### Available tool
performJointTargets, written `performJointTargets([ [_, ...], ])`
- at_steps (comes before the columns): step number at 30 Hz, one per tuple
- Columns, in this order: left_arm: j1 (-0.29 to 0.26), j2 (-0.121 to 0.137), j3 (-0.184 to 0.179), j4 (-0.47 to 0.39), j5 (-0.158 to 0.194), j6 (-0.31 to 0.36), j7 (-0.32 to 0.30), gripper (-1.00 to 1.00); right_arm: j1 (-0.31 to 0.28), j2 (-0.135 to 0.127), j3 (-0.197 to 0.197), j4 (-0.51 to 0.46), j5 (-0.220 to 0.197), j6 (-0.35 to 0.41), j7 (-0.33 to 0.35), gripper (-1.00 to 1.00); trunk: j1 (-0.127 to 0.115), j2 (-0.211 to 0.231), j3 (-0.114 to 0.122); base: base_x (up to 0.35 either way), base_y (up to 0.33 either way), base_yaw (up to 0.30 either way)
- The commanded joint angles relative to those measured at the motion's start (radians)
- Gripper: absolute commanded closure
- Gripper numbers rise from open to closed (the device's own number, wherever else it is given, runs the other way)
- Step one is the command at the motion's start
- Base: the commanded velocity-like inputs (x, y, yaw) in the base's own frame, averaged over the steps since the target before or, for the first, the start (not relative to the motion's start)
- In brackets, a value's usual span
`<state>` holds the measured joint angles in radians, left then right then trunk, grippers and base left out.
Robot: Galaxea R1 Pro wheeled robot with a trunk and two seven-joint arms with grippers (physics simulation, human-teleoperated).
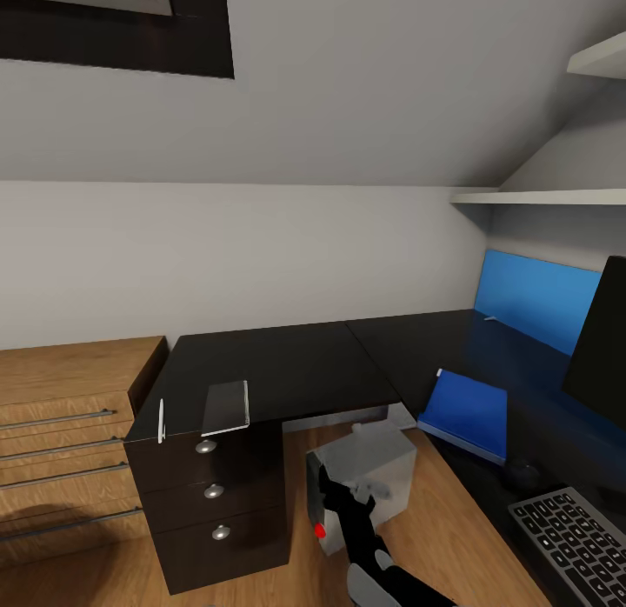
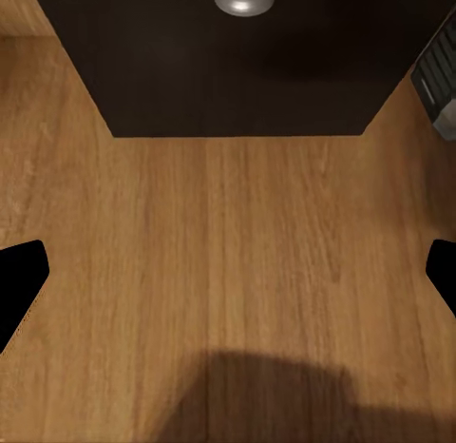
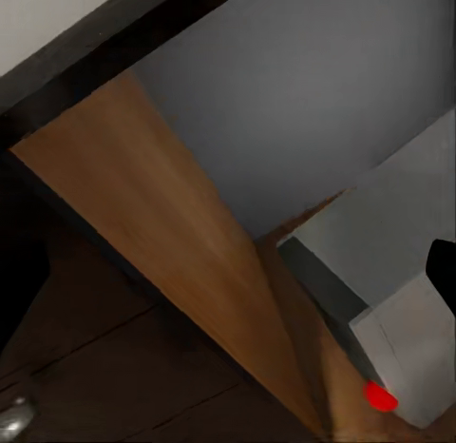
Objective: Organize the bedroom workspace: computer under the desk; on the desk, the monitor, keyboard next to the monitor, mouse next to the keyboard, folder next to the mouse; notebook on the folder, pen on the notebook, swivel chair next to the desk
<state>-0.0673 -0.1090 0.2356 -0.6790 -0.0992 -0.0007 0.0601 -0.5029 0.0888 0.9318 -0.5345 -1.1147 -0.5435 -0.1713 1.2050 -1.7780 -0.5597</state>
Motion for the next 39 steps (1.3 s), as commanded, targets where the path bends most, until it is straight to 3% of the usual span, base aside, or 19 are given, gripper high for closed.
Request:
performJointTargets([
  [1,-0.001,0.001,0.004,0.0,-0.01,0.0,0.0,-1.0,-0.001,0.003,0.011,0.02,-0.002,-0.005,-0.008,-1.0,0.0,-0.001,-0.001,0.0,0.0,0.0],
  [13,0.0,0.01,0.01,0.027,-0.008,-0.001,0.0,-1.0,0.013,0.031,0.023,0.256,0.007,-0.006,-0.002,-1.0,0.0,-0.001,-0.001,0.0,0.0,0.0],
  [17,0.0,0.018,0.022,0.077,-0.007,-0.001,0.0,-1.0,0.049,0.035,0.037,0.293,0.033,-0.006,0.001,-1.0,0.0,-0.001,-0.001,0.0,0.0,0.0],
  [24,0.0,0.029,0.082,0.129,0.002,-0.001,0.0,-1.0,0.115,0.033,0.06,0.338,0.126,-0.02,0.001,-1.0,0.0,-0.001,-0.001,0.0,0.0,0.0],
  [30,-0.002,0.015,0.085,0.162,-0.006,-0.028,0.005,-1.0,0.149,0.064,0.095,0.371,0.159,-0.032,-0.033,-1.0,0.0,-0.001,-0.001,0.0,0.0,0.0],
  [39,-0.002,0.031,0.085,0.213,-0.008,-0.039,0.007,-1.0,0.169,0.061,0.105,0.422,0.171,-0.039,-0.048,-1.0,0.0,-0.001,-0.001,0.0,0.0,0.0],
])
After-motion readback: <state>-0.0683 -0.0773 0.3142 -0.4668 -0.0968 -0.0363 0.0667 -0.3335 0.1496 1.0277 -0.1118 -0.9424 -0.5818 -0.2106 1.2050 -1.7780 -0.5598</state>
